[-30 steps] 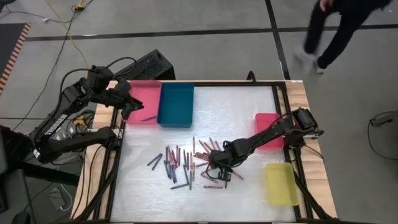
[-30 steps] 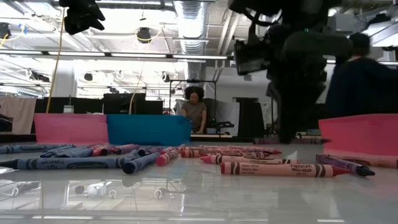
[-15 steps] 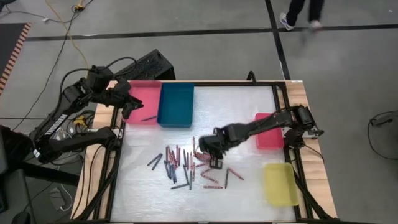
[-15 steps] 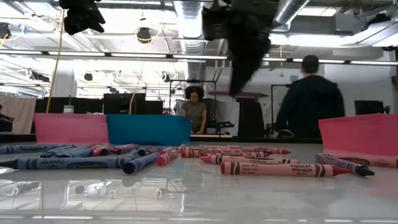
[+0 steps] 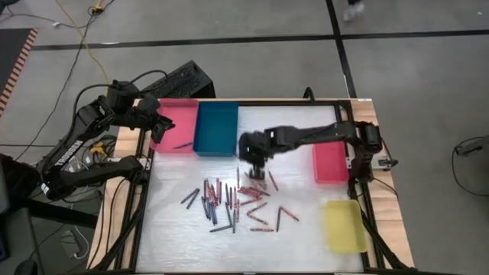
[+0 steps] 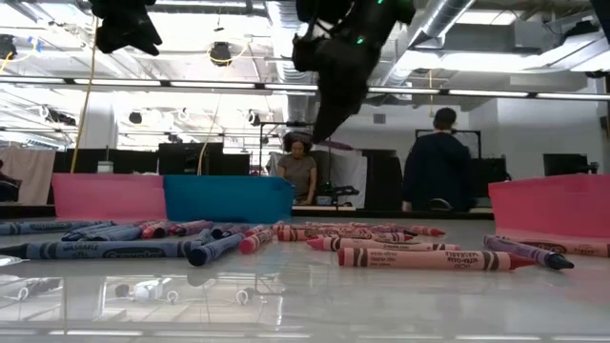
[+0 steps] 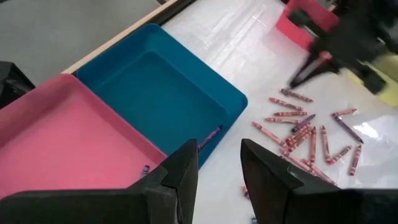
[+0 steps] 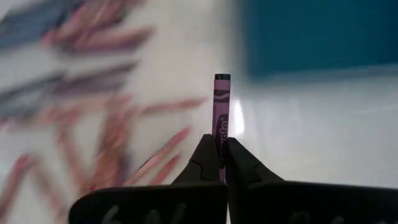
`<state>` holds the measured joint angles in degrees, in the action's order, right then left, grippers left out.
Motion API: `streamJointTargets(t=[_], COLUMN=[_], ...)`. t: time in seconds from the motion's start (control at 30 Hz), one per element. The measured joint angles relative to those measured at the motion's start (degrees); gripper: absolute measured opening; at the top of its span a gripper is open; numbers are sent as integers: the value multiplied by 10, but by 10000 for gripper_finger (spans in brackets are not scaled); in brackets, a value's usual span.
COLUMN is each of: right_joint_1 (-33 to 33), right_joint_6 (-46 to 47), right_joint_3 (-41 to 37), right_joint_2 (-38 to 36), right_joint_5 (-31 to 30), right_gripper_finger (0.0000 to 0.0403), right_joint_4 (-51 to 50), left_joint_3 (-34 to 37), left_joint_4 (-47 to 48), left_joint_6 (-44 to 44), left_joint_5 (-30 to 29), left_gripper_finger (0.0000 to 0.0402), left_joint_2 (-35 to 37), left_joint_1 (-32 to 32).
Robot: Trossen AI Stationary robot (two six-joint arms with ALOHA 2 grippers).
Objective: Sort crayons
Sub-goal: Put the purple crayon into the blue bin
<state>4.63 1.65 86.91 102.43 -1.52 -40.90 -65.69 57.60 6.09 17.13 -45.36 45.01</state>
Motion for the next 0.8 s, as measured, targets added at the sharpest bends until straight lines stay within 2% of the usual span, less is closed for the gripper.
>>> streamJointTargets(t=[0.2,0.4,0.57,0.8], right_joint_1=[58,76,79,83], right_joint_6=[55,59,60,77], right_joint_3=[0,0,0,0], right_joint_2=[0,0,0,30], right_joint_5=[-2,-44,-74,-92], right_gripper_finger=[3,3,3,3], right_joint_4=[167,288,325,353], left_joint_3=[0,0,0,0], left_joint_4=[-17,-18,-19,-19], left_joint_6=[4,-3,-4,-9], left_joint_5=[0,-25,-59,-59], left_gripper_finger=[110,110,110,110], left_joint_2=[0,0,0,0], left_joint_1=[0,0,0,0])
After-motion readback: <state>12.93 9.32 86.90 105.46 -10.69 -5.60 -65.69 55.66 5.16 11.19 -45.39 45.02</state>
